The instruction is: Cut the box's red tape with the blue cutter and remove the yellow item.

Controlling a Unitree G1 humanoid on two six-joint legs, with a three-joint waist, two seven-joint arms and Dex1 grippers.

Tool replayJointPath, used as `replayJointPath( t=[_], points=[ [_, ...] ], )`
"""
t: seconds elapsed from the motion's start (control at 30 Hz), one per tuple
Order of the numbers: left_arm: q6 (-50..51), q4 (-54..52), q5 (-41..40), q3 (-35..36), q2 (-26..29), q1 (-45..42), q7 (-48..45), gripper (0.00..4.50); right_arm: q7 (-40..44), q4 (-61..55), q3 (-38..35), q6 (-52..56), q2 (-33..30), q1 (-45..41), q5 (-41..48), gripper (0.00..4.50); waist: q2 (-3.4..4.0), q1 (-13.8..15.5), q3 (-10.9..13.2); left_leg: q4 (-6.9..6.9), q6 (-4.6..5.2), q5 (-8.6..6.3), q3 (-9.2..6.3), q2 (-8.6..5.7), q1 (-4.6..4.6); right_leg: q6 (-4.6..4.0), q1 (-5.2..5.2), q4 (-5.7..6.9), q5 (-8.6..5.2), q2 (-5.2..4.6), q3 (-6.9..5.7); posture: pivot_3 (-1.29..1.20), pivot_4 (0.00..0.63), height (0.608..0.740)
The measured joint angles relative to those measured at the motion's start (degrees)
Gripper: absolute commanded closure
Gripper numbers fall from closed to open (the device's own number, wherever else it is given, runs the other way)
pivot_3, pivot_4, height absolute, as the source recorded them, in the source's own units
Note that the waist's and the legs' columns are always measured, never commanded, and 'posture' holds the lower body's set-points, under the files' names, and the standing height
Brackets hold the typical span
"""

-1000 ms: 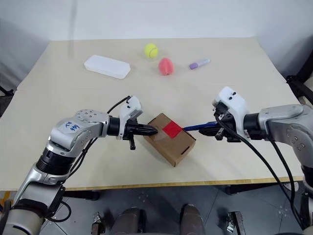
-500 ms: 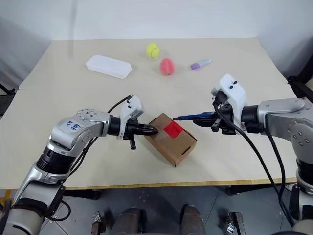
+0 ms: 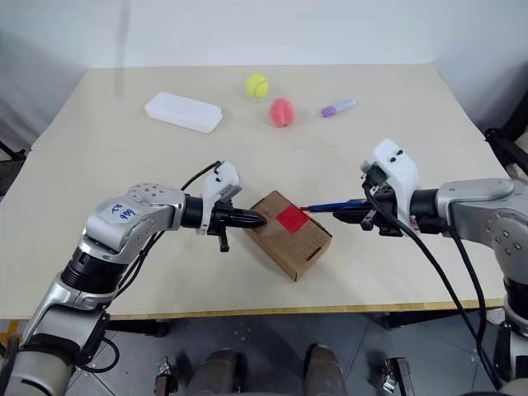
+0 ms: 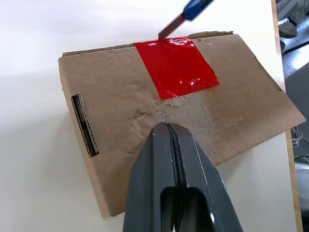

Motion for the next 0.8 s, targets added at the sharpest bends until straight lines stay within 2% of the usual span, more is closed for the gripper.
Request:
replayJointPath(
  t=[0.2,0.37,0.8],
  points=[
    [0.0,0.1,0.0,0.0,0.0,0.0,0.0,4.5,-0.3,-0.1,0.0,0.2,0.1,0.1,0.3,4.38,0.0,0.0,0.0,0.0,0.0,0.0,0.0,0.0,0.0,0.0,0.0,0.0,0.0,0.0,0.0,0.0,0.15,0.74],
    [-0.1,0.0,0.0,0.0,0.0,0.0,0.0,4.5,-1.4,0.6,-0.7,0.4,1.9,-3.1,1.0,4.38,0.0,0.0,0.0,0.0,0.0,0.0,0.0,0.0,0.0,0.0,0.0,0.0,0.0,0.0,0.0,0.0,0.15,0.74],
    [0.0,0.1,0.0,0.0,0.0,0.0,0.0,4.5,-2.4,0.6,0.0,0.4,2.4,-1.5,1.3,4.38,0.0,0.1,0.0,0.0,0.0,0.0,0.01,0.0,0.0,0.0,0.0,-0.01,0.0,0.0,0.0,0.0,0.15,0.74]
  ],
)
